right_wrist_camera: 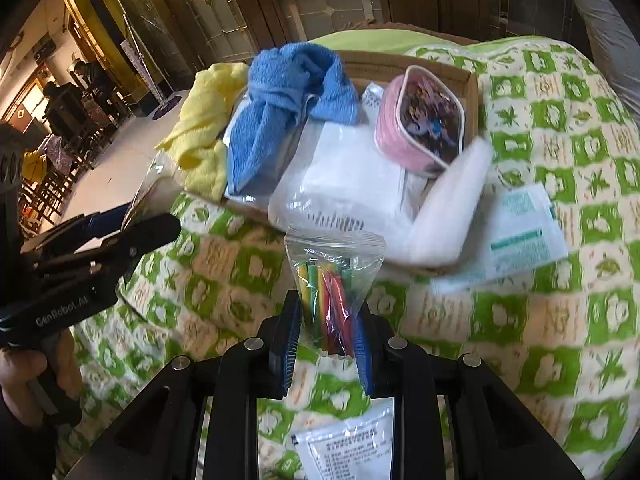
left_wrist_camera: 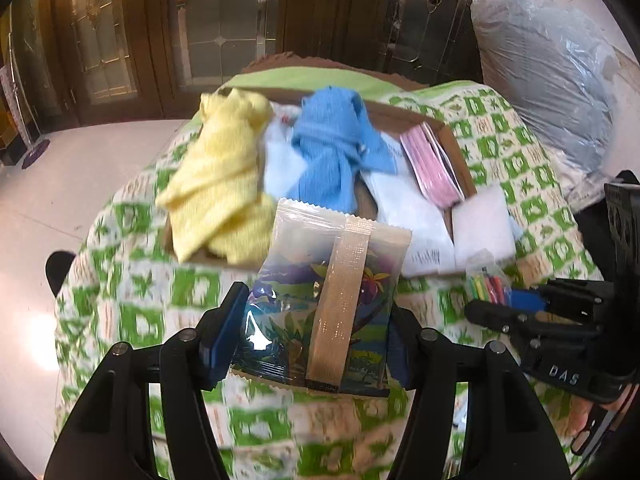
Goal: Organize soft objects
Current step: 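Carry the taped packet and colored-sticks bag over the tray with both tools, then release the taped packet and colored-sticks bag into the tray, opening both tools, then grasp the bag of green sticks with left tool while right tool grasps the white printed sachet, then carry the green-sticks bag and white sachet over the tray with both tools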
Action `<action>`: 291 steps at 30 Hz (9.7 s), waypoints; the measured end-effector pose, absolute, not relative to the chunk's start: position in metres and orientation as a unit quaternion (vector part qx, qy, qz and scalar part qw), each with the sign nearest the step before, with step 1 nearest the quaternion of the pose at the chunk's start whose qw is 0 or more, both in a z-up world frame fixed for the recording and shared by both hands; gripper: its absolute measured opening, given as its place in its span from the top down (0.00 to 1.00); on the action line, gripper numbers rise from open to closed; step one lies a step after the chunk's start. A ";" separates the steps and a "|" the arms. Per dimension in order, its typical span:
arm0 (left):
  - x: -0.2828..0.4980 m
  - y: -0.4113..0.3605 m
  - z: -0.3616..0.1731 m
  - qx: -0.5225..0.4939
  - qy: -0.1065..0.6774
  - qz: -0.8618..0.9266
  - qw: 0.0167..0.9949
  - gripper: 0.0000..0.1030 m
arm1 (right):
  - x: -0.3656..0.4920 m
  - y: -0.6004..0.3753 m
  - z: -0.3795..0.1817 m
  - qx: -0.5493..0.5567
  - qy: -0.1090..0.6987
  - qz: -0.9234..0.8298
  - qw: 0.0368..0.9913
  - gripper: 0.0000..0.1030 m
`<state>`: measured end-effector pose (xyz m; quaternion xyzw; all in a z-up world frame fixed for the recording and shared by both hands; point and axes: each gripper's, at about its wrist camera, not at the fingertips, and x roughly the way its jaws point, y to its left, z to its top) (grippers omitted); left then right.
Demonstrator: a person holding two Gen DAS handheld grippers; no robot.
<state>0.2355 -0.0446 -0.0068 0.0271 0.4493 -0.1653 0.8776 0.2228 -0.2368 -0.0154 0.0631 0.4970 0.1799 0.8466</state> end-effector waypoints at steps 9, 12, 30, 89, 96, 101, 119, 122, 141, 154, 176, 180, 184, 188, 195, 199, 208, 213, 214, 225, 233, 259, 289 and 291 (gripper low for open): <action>0.262 -0.053 -0.008 0.043 0.450 -0.158 0.878 0.41 | 0.253 -0.232 -0.012 0.072 0.492 0.179 0.849 0.76; 0.269 -0.053 -0.009 0.043 0.450 -0.156 0.878 0.41 | 0.261 -0.233 -0.015 0.074 0.493 0.178 0.849 0.76; 0.318 -0.063 -0.022 0.058 0.454 -0.143 0.878 0.41 | 0.304 -0.220 -0.027 0.061 0.487 0.167 0.855 0.76; 0.094 -0.097 -0.041 0.079 0.501 -0.315 0.802 0.21 | 0.182 -0.246 -0.051 0.014 0.623 0.153 0.767 0.13; 0.080 -0.115 -0.049 0.111 0.508 -0.353 0.778 0.21 | 0.183 -0.224 -0.072 -0.074 0.642 0.151 0.748 0.03; 0.071 -0.126 -0.059 0.125 0.513 -0.372 0.763 0.21 | 0.184 -0.220 -0.076 -0.083 0.640 0.147 0.750 0.08; 0.083 -0.098 -0.061 0.073 0.524 -0.336 0.780 0.69 | 0.188 -0.229 -0.067 -0.072 0.632 0.159 0.755 0.18; 0.094 -0.074 -0.059 0.054 0.525 -0.300 0.795 0.69 | 0.183 -0.220 -0.074 -0.101 0.633 0.157 0.751 0.16; 0.108 -0.067 -0.073 0.035 0.533 -0.269 0.802 0.75 | 0.183 -0.231 -0.062 -0.057 0.610 0.158 0.774 0.49; 0.111 -0.064 -0.071 0.018 0.532 -0.263 0.804 0.75 | 0.181 -0.220 -0.076 -0.082 0.616 0.164 0.766 0.36; 0.114 -0.052 -0.042 0.004 0.497 -0.250 0.831 0.75 | 0.176 -0.246 -0.026 -0.022 0.576 0.164 0.800 0.60; 0.114 -0.052 -0.040 0.009 0.495 -0.250 0.832 0.83 | 0.173 -0.247 -0.028 -0.019 0.576 0.166 0.801 0.60; 0.115 -0.056 -0.049 0.013 0.530 -0.263 0.806 0.83 | 0.176 -0.245 -0.032 -0.016 0.577 0.167 0.799 0.59; 0.112 -0.061 -0.070 0.028 0.560 -0.258 0.787 0.63 | 0.176 -0.244 -0.036 -0.014 0.580 0.169 0.797 0.59; 0.105 -0.072 -0.074 0.038 0.560 -0.271 0.782 0.78 | 0.177 -0.243 -0.038 -0.011 0.581 0.169 0.796 0.59; 0.099 -0.085 -0.077 0.057 0.559 -0.276 0.780 0.80 | 0.177 -0.242 -0.036 -0.009 0.579 0.170 0.797 0.59; 0.096 -0.096 -0.068 0.072 0.535 -0.275 0.796 0.85 | 0.175 -0.244 -0.027 -0.002 0.570 0.170 0.804 0.59; 0.097 -0.096 -0.053 0.073 0.515 -0.277 0.808 0.85 | 0.173 -0.245 -0.022 0.001 0.565 0.172 0.807 0.59; 0.098 -0.097 -0.051 0.074 0.512 -0.276 0.810 0.85 | 0.173 -0.245 -0.020 0.001 0.564 0.172 0.808 0.59; 0.111 -0.095 -0.037 0.078 0.499 -0.266 0.821 0.85 | 0.178 -0.242 0.000 0.000 0.549 0.184 0.815 0.59; 0.131 -0.085 -0.021 0.065 0.486 -0.254 0.834 0.85 | 0.184 -0.244 0.014 0.000 0.535 0.190 0.823 0.59; 0.249 -0.063 0.022 0.018 0.462 -0.211 0.861 0.85 | 0.240 -0.249 0.025 0.018 0.510 0.188 0.839 0.59; 0.296 -0.110 -0.039 0.040 0.492 -0.225 0.840 0.85 | 0.325 -0.229 -0.020 -0.008 0.477 0.173 0.861 0.55; 0.296 -0.110 -0.039 0.042 0.492 -0.225 0.840 0.85 | 0.326 -0.230 -0.021 -0.004 0.477 0.173 0.862 0.54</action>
